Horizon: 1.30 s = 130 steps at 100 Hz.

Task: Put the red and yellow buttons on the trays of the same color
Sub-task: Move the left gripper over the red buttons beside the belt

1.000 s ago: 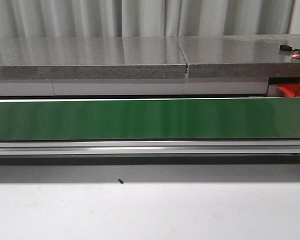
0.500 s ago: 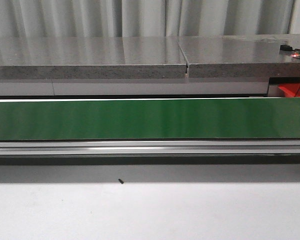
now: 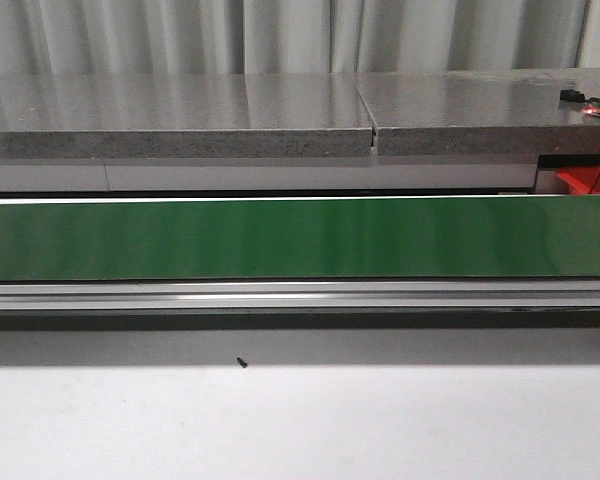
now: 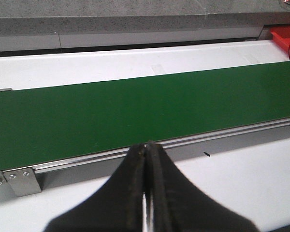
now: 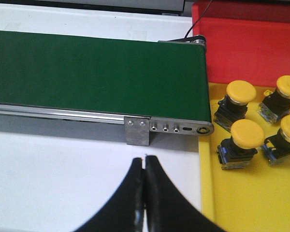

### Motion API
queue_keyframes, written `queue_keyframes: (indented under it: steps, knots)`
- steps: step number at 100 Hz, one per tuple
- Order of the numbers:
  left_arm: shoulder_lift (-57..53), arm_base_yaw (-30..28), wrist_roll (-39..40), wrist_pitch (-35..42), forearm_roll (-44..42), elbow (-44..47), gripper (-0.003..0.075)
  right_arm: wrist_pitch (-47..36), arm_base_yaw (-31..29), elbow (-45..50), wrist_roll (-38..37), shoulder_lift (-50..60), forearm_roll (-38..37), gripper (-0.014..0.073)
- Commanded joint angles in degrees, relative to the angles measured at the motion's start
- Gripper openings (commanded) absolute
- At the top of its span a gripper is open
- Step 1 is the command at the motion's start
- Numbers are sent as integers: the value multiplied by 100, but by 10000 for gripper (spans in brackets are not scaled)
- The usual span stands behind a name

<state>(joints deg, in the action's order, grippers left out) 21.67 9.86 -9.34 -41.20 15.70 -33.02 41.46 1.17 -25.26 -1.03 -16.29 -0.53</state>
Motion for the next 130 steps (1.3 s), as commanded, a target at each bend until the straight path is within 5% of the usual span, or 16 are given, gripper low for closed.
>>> queue_keyframes:
  steps: [1, 23, 43, 75, 85, 107, 130]
  knots:
    - [39, 47, 39, 407, 134, -154, -19, -423, -1, -141, 60, -45, -18, -66]
    - [39, 47, 100, 354, -192, -154, -19, -423, -1, -141, 60, -45, -18, -66]
    - [210, -55, 1825, 403, -1482, -154, -19, -423, -1, -141, 60, -45, -18, -66]
    - [991, -1268, 1744, 743, -1472, -165, -2, -423, -1, -141, 60, -45, -18, -66]
    - [1263, -1657, 1744, 862, -1460, -165, 95, -423, -1, -141, 60, -45, -18, -66]
    - [1774, -2177, 1744, 843, -1518, -187, 517, -423, -1, -141, 60, -45, -18, -66]
    - [2641, -2530, 1744, 443, -1845, -802, 555, -423, -1, -141, 60, -45, -18, -66]
